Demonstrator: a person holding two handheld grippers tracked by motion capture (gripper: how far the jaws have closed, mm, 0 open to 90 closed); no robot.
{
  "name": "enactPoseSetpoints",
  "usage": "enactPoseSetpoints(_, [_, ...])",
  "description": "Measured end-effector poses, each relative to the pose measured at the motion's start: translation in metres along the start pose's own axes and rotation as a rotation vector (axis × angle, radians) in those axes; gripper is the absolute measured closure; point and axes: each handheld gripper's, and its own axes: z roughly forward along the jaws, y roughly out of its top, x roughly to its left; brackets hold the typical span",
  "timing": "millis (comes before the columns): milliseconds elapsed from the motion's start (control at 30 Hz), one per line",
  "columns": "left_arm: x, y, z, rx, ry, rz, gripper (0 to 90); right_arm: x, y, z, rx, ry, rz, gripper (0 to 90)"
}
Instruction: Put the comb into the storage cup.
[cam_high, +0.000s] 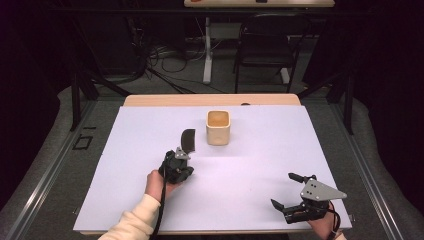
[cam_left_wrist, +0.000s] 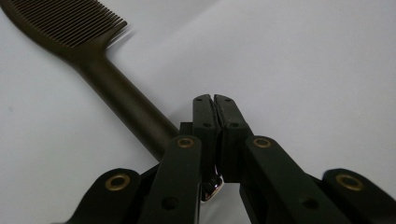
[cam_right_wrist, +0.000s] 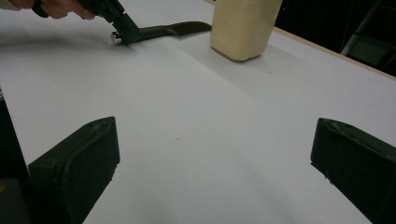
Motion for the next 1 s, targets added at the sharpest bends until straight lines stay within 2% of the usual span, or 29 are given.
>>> enactPoseSetpoints(1000, [0.014,-0.013,-0.012,0.007,0.054,-0.036,90.0,0.0,0.0,0.0,0.002,-0.001,0.001,0.8])
